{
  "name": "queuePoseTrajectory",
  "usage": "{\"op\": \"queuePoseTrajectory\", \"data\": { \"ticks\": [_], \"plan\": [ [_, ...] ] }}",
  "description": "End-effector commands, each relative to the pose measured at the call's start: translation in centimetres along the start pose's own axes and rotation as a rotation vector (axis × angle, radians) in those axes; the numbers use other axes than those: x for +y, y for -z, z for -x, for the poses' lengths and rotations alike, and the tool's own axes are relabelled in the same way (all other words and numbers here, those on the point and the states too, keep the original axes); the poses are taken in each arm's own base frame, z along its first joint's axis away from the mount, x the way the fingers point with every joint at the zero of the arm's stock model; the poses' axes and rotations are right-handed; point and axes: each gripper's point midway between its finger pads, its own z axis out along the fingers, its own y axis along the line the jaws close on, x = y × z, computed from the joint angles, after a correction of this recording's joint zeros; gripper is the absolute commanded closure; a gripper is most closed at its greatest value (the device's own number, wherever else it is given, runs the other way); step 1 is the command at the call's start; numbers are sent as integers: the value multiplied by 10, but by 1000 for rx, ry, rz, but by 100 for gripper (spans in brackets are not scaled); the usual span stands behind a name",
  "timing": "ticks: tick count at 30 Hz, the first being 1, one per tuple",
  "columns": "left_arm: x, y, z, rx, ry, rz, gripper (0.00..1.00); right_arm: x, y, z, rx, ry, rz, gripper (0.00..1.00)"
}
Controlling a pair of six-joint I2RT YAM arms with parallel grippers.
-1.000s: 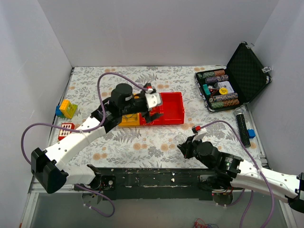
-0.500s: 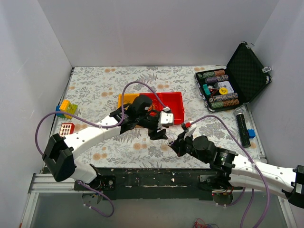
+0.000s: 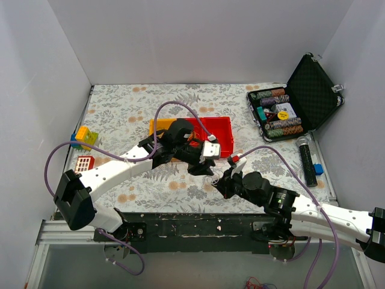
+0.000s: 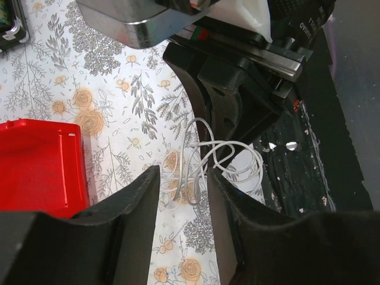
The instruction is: Untangle the cables
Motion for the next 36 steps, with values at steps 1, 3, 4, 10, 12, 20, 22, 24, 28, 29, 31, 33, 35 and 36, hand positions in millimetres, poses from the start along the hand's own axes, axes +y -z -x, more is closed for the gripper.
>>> {"op": "queuePoseTrajectory", "data": {
  "ticks": [1, 3, 4, 10, 12, 20, 22, 24, 28, 29, 31, 33, 35, 36],
  "plan": [
    [-2, 2, 12, -24, -27, -3, 67, 16, 2, 35, -92, -1, 45, 99],
    [4, 2, 16, -33, -35, 19, 79, 16, 2, 34, -90, -2, 46, 99],
    [5, 3, 18, -40, -34, 26, 82, 16, 2, 33, -89, -4, 44, 99],
    [7, 5, 30, -66, -24, 40, 94, 16, 0, 31, -85, -3, 45, 99],
    [7, 7, 32, -73, -23, 47, 96, 16, -1, 30, -80, -5, 46, 99],
    [34, 22, 36, -70, -56, 239, 100, 5, 9, 38, -88, -14, -23, 66],
    [38, 30, 37, -56, -81, 285, 100, -3, 19, 47, -117, -16, -64, 53],
    [35, 38, 41, -48, -114, 286, 100, -7, 31, 58, -156, -12, -82, 45],
    [25, 50, 44, -38, -140, 282, 100, -14, 52, 78, -212, -4, -119, 38],
    [23, 51, 42, -31, -143, 277, 100, -13, 56, 84, -228, -4, -120, 38],
    [19, 52, 38, -26, -140, 272, 100, -12, 60, 90, -236, 6, -119, 37],
    [16, 52, 38, -27, -137, 266, 100, -9, 62, 97, -249, 10, -111, 37],
    [15, 50, 35, -23, -124, 265, 100, -4, 65, 107, -261, 23, -97, 38],
    [15, 50, 35, -21, -120, 267, 100, -1, 67, 112, -269, 24, -90, 38]
  ]
}}
